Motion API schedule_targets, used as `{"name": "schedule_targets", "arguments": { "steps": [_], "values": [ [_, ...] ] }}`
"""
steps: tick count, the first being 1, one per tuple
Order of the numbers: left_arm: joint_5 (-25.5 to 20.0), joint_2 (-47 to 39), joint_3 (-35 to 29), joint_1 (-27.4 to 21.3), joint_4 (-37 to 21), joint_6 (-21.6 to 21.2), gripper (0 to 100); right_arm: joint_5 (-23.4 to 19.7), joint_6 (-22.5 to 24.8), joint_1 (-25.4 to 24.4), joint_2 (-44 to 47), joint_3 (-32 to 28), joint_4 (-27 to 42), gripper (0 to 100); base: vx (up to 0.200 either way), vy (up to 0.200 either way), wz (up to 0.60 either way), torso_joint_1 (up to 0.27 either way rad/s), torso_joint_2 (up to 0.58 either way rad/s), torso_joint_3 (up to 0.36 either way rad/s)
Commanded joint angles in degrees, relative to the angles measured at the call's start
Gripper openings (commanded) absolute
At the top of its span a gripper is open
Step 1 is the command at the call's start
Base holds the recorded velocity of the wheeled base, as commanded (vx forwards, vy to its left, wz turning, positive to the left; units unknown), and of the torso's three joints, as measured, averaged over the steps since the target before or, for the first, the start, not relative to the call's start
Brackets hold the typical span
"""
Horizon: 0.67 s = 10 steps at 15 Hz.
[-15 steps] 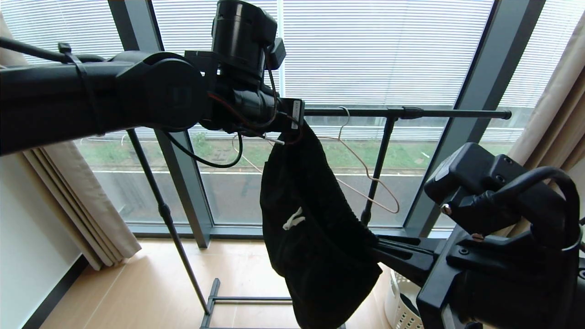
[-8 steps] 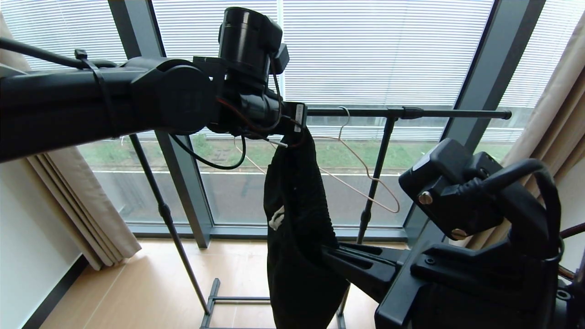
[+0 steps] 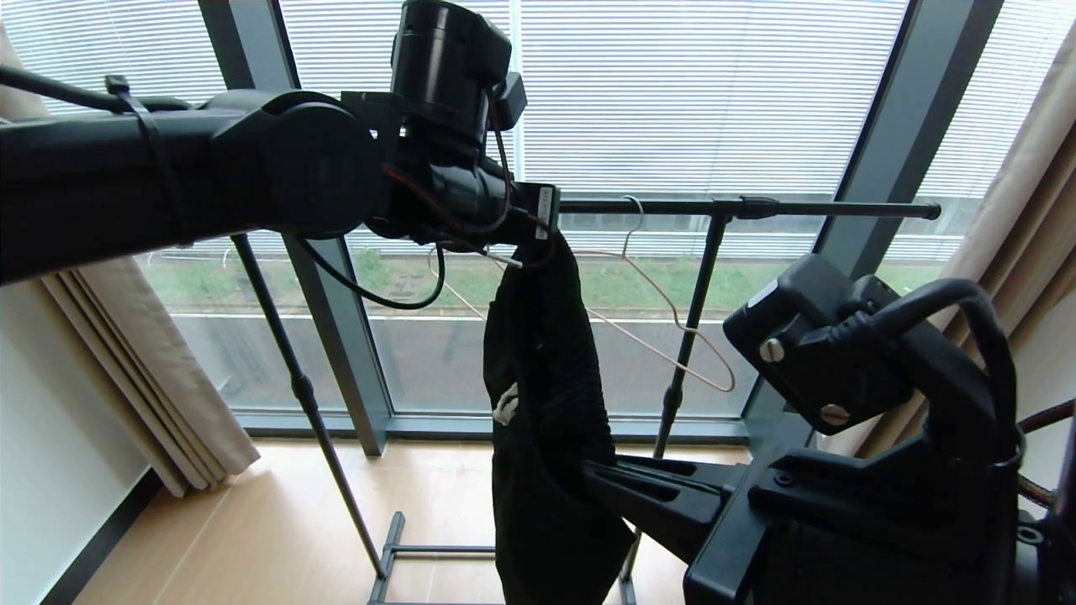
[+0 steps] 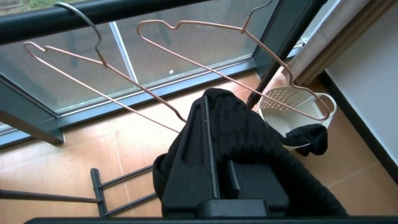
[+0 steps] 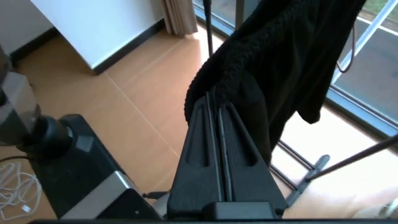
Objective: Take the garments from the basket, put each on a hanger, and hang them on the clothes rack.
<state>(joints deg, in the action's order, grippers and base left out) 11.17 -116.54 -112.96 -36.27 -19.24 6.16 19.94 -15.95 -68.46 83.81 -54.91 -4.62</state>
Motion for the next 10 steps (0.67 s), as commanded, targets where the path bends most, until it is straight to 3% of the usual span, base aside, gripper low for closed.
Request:
{"name": "schedule_targets", "arguments": {
  "steps": [1,2,4,6,8,10],
  "values": [
    [0.0,2.7,0.4,0.0,-1.2,-0.3,0,0.5,5.0,4.5,0.6,0.2,4.2,0,0.0,0.0,0.0,0.0,0.0,0.0],
    [0.0,2.8,0.5,0.0,-1.2,-0.3,0,0.6,5.4,4.8,0.7,0.3,4.5,0,0.0,0.0,0.0,0.0,0.0,0.0],
    [-0.1,6.2,5.9,0.2,-2.1,-0.4,0,8.9,10.1,11.3,4.2,0.2,5.2,0,0.0,0.0,0.0,0.0,0.0,0.0],
    [-0.1,7.9,9.1,0.3,-2.1,-0.6,0,12.6,12.1,15.4,6.1,-0.1,4.8,0,0.0,0.0,0.0,0.0,0.0,0.0],
    [-0.1,10.3,13.4,0.3,-2.0,-0.6,0,14.7,12.1,19.0,9.4,-0.8,4.0,0,0.0,0.0,0.0,0.0,0.0,0.0],
    [-0.1,13.4,19.4,0.2,-1.9,-0.6,0,19.6,11.9,21.4,11.9,-2.8,1.4,0,0.0,0.0,0.0,0.0,0.0,0.0]
  ]
}}
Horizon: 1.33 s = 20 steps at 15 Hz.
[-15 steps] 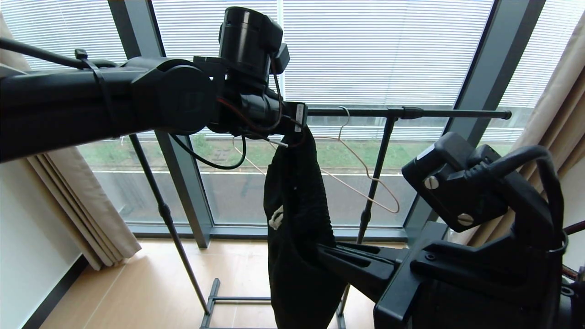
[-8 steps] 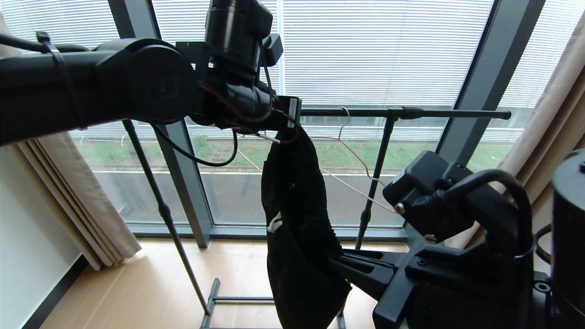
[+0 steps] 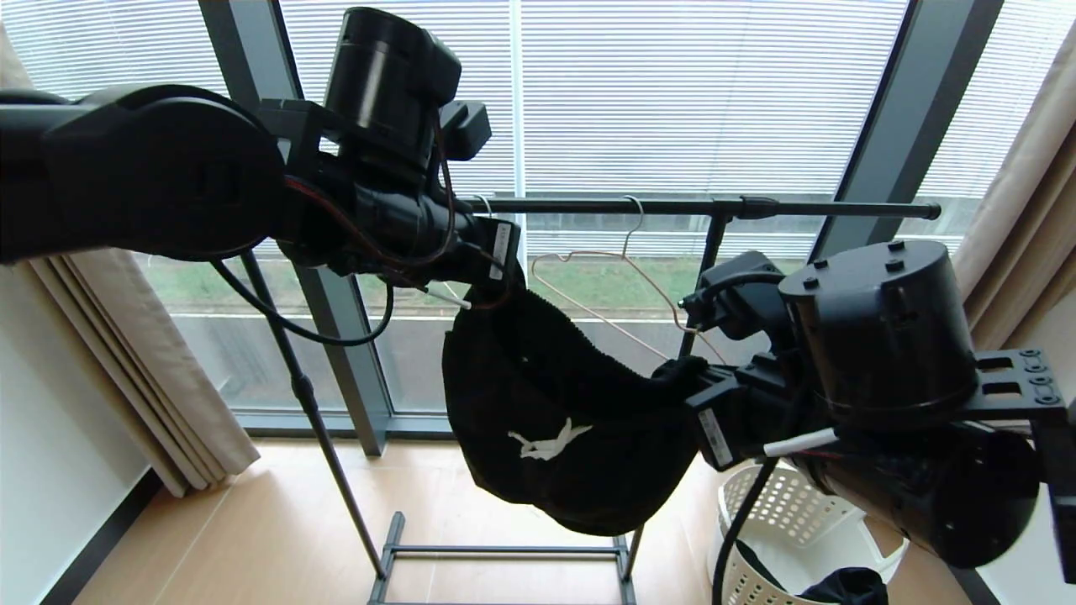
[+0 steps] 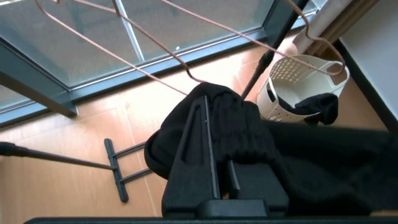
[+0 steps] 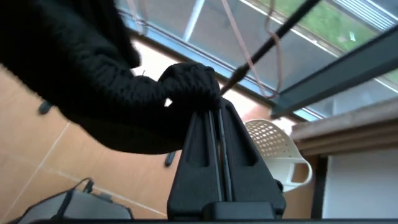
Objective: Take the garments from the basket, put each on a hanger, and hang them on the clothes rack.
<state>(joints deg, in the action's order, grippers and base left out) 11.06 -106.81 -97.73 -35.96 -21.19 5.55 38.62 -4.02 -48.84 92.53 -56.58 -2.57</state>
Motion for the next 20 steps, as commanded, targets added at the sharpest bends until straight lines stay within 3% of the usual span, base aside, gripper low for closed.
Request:
{"name": "schedule_targets", "arguments": {
  "steps": [1,3,6,10,16,20],
  "values": [
    [0.0,4.4,5.5,-0.1,0.1,0.0,0,1.6,0.2,2.4,3.8,-2.0,-1.5,0,0.0,0.0,0.0,0.0,0.0,0.0],
    [-0.1,7.0,12.3,-0.2,0.3,0.0,0,2.2,2.6,5.8,6.7,-12.1,-1.7,0,0.0,0.0,0.0,0.0,0.0,0.0],
    [-0.1,9.4,18.6,-2.0,2.6,0.1,0,1.9,4.7,6.6,10.5,-20.5,-1.9,0,0.0,0.0,0.0,0.0,0.0,0.0],
    [0.0,11.4,26.6,-9.7,6.7,0.3,0,1.9,4.7,6.5,19.8,-32.1,-2.2,0,0.0,0.0,0.0,0.0,0.0,0.0],
    [-0.1,10.8,27.0,-18.4,7.2,0.9,0,1.7,4.3,3.7,22.3,-36.6,-2.3,0,0.0,0.0,0.0,0.0,0.0,0.0],
    [-0.6,10.1,27.0,-20.0,10.6,3.0,0,1.7,3.1,2.5,23.2,-37.7,-2.3,0,0.0,0.0,0.0,0.0,0.0,0.0]
  ]
}}
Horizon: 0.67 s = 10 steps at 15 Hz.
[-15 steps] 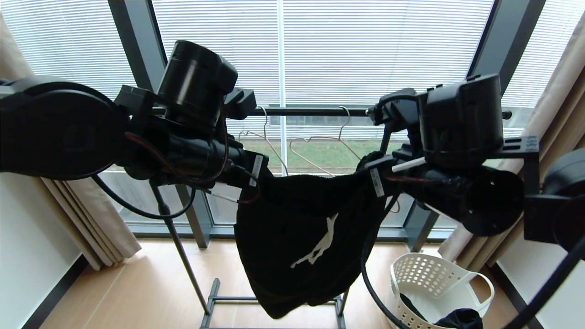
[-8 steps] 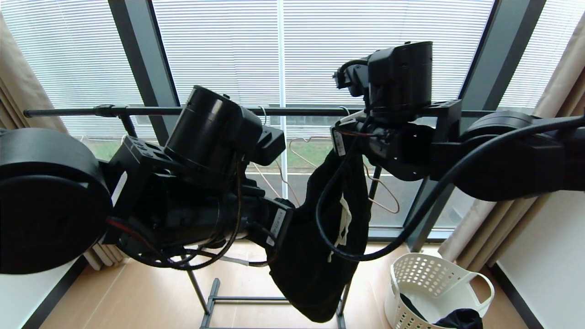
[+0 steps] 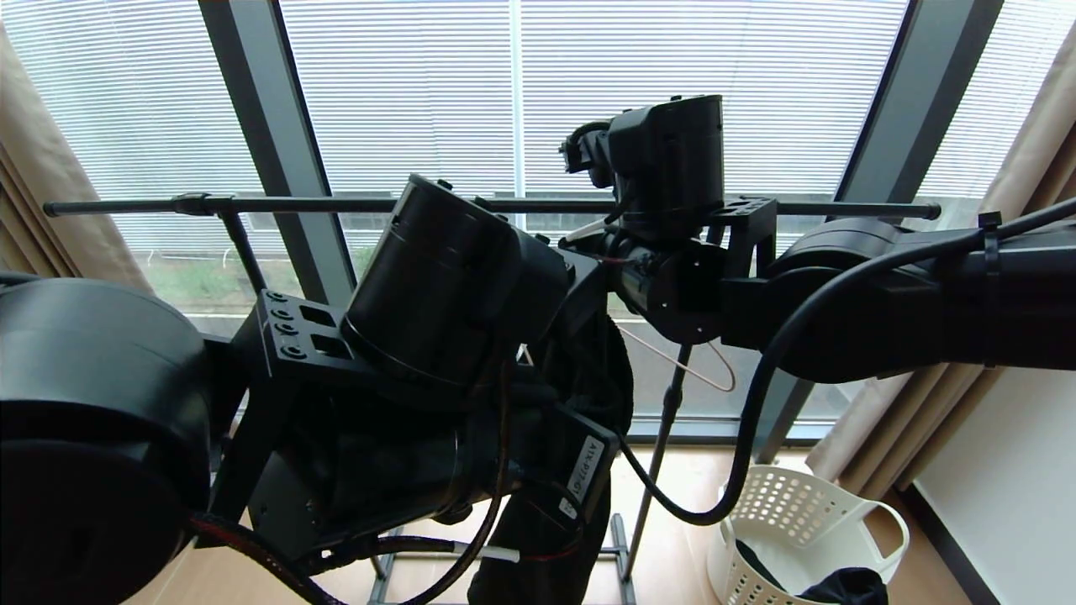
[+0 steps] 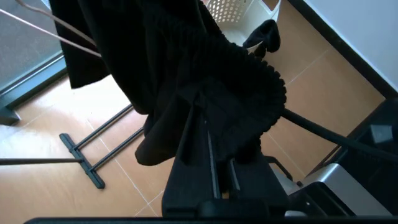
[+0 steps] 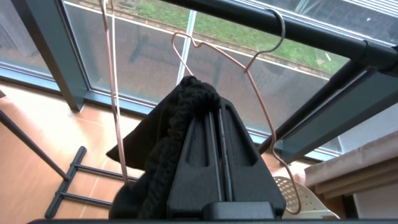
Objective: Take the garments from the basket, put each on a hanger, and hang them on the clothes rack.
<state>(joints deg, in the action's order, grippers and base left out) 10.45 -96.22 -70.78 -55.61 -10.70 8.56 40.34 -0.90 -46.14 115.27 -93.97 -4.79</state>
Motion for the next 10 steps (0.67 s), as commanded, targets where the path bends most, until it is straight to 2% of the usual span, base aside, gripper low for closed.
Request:
{"name": "schedule_targets", "arguments": {
  "steps": [1,7,10],
  "values": [
    [-0.1,-0.5,0.0,-0.5,0.2,0.1,0,0.0,-0.2,-0.9,1.1,-1.3,0.0,0,0.0,0.0,0.0,0.0,0.0,0.0],
    [0.4,0.0,2.2,0.1,0.2,0.1,0,0.1,-2.0,-0.6,0.7,-1.0,0.3,0,0.0,0.0,0.0,0.0,0.0,0.0],
    [0.5,1.8,6.3,3.7,3.2,0.7,0,-0.3,-3.7,1.5,-5.4,5.6,0.0,0,0.0,0.0,0.0,0.0,0.0,0.0]
  ]
}}
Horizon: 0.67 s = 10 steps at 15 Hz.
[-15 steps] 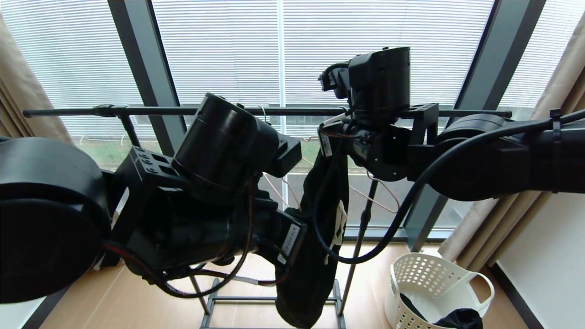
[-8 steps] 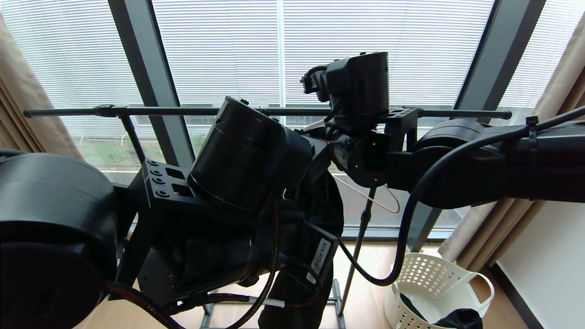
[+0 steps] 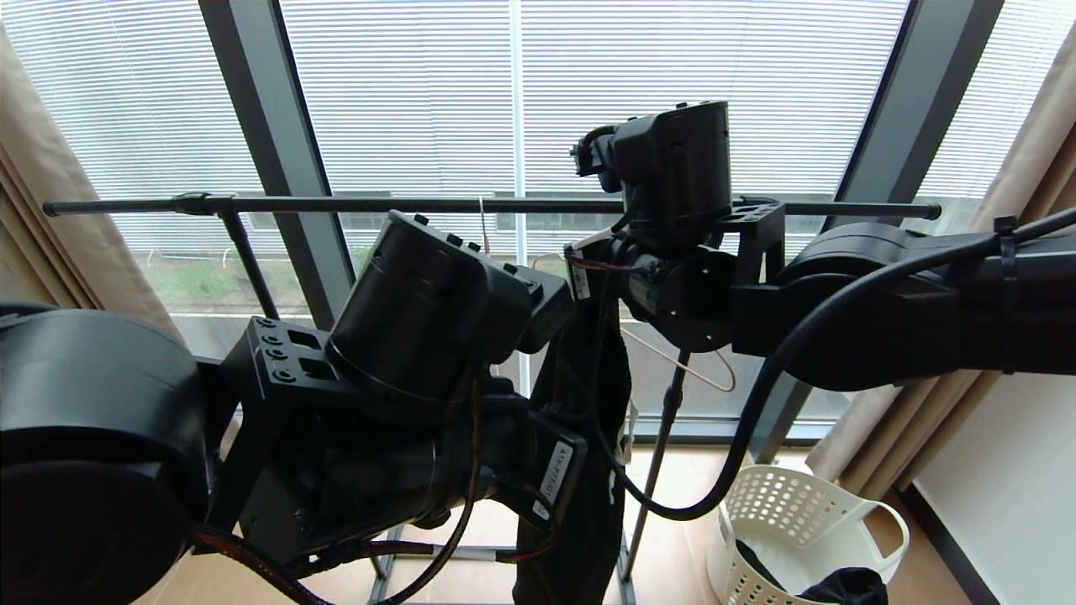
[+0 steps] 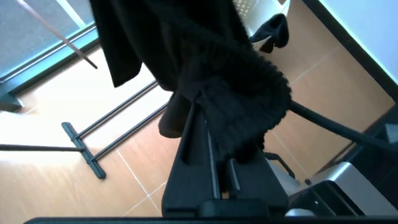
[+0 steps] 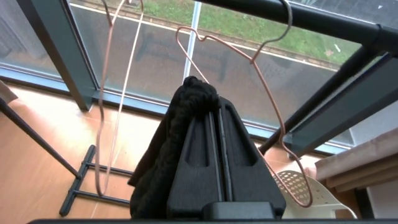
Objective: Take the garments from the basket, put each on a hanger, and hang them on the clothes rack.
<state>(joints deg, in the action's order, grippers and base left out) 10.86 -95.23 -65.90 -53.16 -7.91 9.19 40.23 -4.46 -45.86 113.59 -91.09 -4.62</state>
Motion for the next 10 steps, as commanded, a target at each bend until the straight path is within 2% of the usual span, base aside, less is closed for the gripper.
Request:
{"name": "schedule_targets", "arguments": {
  "steps": [1,3,5,9,10],
  "values": [
    [0.1,1.0,2.4,2.5,1.3,0.0,0,-0.5,-0.2,2.8,-5.9,5.3,-0.2,0,0.0,0.0,0.0,0.0,0.0,0.0],
    [1.4,1.0,2.9,5.0,1.9,-0.1,0,-2.7,-0.7,6.0,-9.7,10.1,-0.4,0,0.0,0.0,0.0,0.0,0.0,0.0],
    [1.4,0.8,1.6,9.6,1.9,-0.5,0,-7.0,-3.3,9.0,-16.0,17.9,-0.4,0,0.0,0.0,0.0,0.0,0.0,0.0],
    [1.3,-0.7,-3.6,15.9,1.9,-2.1,0,-10.3,-3.4,9.7,-23.8,28.8,-0.5,0,0.0,0.0,0.0,0.0,0.0,0.0],
    [1.3,-1.5,-5.8,16.9,1.8,-2.1,0,-12.8,-2.7,9.7,-24.3,30.3,-0.4,0,0.0,0.0,0.0,0.0,0.0,0.0]
  ]
}}
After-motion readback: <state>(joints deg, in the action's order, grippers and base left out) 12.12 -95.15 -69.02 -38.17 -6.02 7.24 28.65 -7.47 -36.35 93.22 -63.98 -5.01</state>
